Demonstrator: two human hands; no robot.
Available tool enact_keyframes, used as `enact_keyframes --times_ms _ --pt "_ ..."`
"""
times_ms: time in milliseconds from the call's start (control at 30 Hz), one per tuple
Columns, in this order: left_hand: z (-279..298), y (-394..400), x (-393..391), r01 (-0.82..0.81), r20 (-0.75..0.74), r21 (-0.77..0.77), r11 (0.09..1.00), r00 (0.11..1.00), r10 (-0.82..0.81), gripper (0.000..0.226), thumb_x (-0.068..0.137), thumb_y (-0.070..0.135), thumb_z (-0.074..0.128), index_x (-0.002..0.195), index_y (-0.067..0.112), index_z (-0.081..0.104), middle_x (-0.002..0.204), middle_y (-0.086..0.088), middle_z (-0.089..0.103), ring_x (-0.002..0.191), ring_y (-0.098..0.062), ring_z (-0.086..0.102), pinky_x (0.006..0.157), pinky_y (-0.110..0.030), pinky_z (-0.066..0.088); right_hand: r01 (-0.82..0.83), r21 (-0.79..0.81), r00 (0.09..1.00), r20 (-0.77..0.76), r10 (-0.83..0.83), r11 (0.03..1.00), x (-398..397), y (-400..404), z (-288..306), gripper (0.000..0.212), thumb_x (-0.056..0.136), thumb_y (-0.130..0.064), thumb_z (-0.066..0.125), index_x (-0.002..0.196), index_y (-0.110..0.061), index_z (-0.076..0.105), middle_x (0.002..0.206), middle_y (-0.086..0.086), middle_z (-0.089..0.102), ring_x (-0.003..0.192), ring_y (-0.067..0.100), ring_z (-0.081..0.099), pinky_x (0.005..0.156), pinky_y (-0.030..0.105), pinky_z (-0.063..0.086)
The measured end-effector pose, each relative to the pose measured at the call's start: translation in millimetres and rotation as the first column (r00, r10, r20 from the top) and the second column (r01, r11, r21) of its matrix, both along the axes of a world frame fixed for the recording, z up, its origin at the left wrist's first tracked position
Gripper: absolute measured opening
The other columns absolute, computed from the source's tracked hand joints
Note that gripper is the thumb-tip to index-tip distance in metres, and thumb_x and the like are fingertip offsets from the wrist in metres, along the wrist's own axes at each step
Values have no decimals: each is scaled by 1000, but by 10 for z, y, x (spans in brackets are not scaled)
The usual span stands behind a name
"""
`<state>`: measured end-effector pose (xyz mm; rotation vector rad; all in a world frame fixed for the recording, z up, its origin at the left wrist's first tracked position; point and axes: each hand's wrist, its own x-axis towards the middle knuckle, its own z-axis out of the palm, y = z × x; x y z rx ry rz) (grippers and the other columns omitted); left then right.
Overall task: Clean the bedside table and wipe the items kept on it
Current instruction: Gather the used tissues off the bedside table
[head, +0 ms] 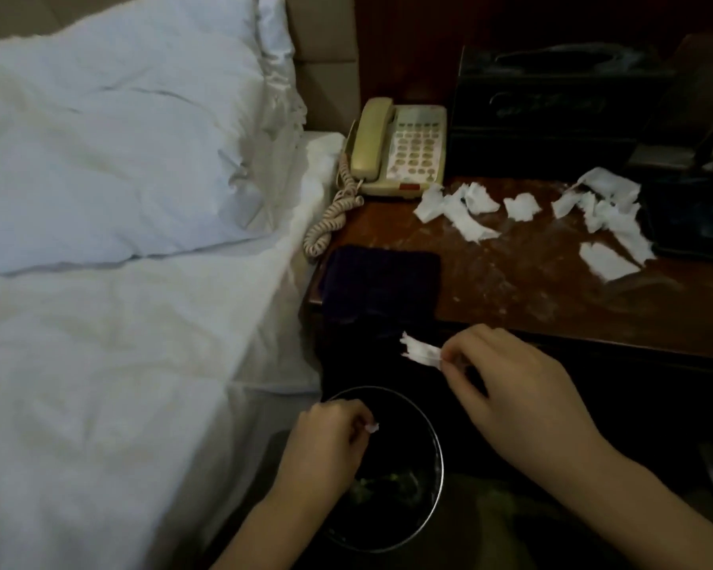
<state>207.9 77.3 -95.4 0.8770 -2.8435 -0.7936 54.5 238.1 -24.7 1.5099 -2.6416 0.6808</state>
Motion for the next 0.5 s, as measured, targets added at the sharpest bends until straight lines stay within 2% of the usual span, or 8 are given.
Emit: enact_keyframes --times_ms 67,167,233,333,500 --pt "-131 -19 32 11 61 -16 1000 998 -10 14 93 21 68 100 28 78 94 8 77 89 -10 70 69 -15 45 7 80 1000 25 -9 997 93 8 -221 3 95 -30 60 97 -30 62 92 -14 58 81 6 55 63 19 44" --pt "-254 -89 67 -4 114 -8 1000 994 5 15 97 23 65 105 27 78 98 3 78 92 -16 72 78 -28 55 13 186 998 52 -23 982 185 60 -481 11 99 -35 51 105 -32 60 98 -13 55 86 6 54 66 18 44" --pt "-293 -121 101 10 143 51 999 990 -18 19 98 26 66 114 26 76 105 1 78 100 -19 72 86 -33 56 15 249 999 43 -26 968 271 54 -594 13 100 -37 48 106 -32 59 99 -13 54 86 5 54 63 16 41" --pt "-336 -144 148 -17 158 62 998 987 7 35 96 20 66 131 26 69 119 -2 75 112 -21 68 94 -30 51 -2 305 997 74 -21 952 381 -19 -791 16 100 -35 47 105 -30 60 100 -12 56 88 5 55 67 17 43" --pt "-297 -148 146 -154 53 1 988 987 154 31 93 17 65 120 29 73 113 2 76 108 -17 70 93 -28 49 -71 377 992 121 27 924 525 -152 -1178 21 103 -28 44 106 -22 64 106 -4 60 94 12 58 76 24 48"
